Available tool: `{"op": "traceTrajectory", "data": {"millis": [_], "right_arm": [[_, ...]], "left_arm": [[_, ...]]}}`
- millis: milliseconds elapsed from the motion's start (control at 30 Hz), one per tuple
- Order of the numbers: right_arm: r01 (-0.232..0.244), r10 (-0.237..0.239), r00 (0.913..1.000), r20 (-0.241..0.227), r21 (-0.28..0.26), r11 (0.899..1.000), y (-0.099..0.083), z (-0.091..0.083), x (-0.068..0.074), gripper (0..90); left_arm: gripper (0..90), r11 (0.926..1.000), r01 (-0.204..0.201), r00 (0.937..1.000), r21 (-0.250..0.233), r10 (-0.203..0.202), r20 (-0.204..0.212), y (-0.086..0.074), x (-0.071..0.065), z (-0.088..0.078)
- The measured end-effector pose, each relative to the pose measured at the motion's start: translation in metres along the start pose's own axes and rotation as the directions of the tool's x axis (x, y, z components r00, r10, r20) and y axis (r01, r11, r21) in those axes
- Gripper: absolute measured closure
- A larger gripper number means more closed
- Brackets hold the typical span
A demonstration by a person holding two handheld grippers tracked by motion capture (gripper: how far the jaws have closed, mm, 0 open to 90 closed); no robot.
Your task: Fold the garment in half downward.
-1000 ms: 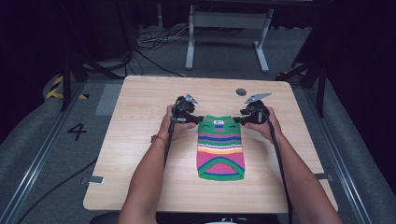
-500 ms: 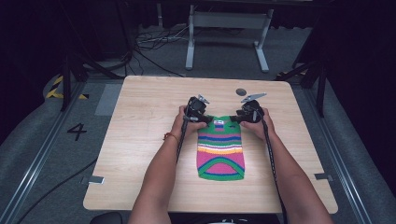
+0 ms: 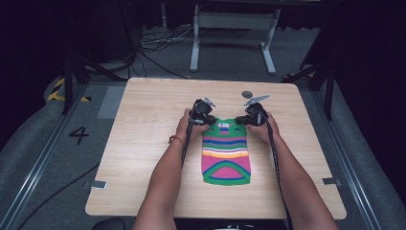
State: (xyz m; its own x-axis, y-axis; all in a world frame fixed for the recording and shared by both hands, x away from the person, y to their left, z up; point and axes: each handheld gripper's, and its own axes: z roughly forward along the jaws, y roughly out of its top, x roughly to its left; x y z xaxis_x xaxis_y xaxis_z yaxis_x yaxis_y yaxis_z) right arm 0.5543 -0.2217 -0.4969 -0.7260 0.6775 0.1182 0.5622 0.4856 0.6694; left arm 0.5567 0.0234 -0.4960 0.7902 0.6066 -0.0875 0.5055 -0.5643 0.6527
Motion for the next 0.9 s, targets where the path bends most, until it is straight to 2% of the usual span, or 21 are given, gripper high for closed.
{"op": "traceTrajectory", "data": {"millis": [100,167,233,333,400,500,567,667,700,767,900], "right_arm": [[0.015,-0.014,0.9998,0.01,-0.027,1.0,0.002,-0.004,0.001,86.7],[0.012,-0.011,0.9999,0.004,-0.057,0.998,0.005,-0.009,0.001,86.8],[0.021,-0.02,0.9997,0.011,-0.073,0.997,0.008,-0.013,0.002,86.8],[0.035,-0.035,0.9994,0.008,-0.107,0.994,0.012,-0.022,0.005,86.8],[0.052,-0.052,0.9986,0.002,-0.134,0.99,0.013,-0.029,0.008,86.8],[0.071,-0.072,0.9974,0.002,-0.151,0.986,0.014,-0.036,0.011,86.8],[0.093,-0.096,0.9953,-0.012,-0.174,0.98,0.014,-0.043,0.016,86.8],[0.114,-0.123,0.9919,-0.031,-0.205,0.972,0.014,-0.052,0.023,86.8],[0.122,-0.132,0.9906,-0.035,-0.21,0.97,0.013,-0.054,0.026,86.8],[0.15,-0.165,0.985,-0.05,-0.23,0.962,0.012,-0.06,0.033,86.8],[0.19,-0.213,0.9746,-0.069,-0.246,0.95,0.008,-0.069,0.046,86.7]], "left_arm": [[82.4,0.9989,-0.017,0.9992,-0.044,0.016,-0.036,0.005,-0.001,-0.006],[82.3,0.9977,-0.011,0.9993,-0.067,0.009,-0.037,0.008,0.0,-0.01],[82.2,0.9974,-0.03,0.9985,-0.065,0.027,-0.048,0.011,-0.002,-0.014],[82.0,0.9965,-0.038,0.9985,-0.074,0.035,-0.042,0.014,-0.004,-0.02],[82.0,0.9937,-0.079,0.996,-0.079,0.076,-0.046,0.015,-0.008,-0.029],[82.0,0.9919,-0.092,0.9953,-0.088,0.089,-0.038,0.013,-0.011,-0.037],[81.9,0.9888,-0.125,0.9915,-0.082,0.121,-0.047,0.012,-0.014,-0.042],[81.8,0.9835,-0.153,0.9881,-0.097,0.15,-0.033,0.009,-0.02,-0.051],[81.8,0.98,-0.174,0.9846,-0.097,0.171,-0.038,0.008,-0.022,-0.054],[81.6,0.976,-0.192,0.9814,-0.104,0.19,-0.027,0.007,-0.028,-0.06],[81.5,0.9611,-0.256,0.9666,-0.103,0.255,-0.024,0.003,-0.04,-0.072]]}}
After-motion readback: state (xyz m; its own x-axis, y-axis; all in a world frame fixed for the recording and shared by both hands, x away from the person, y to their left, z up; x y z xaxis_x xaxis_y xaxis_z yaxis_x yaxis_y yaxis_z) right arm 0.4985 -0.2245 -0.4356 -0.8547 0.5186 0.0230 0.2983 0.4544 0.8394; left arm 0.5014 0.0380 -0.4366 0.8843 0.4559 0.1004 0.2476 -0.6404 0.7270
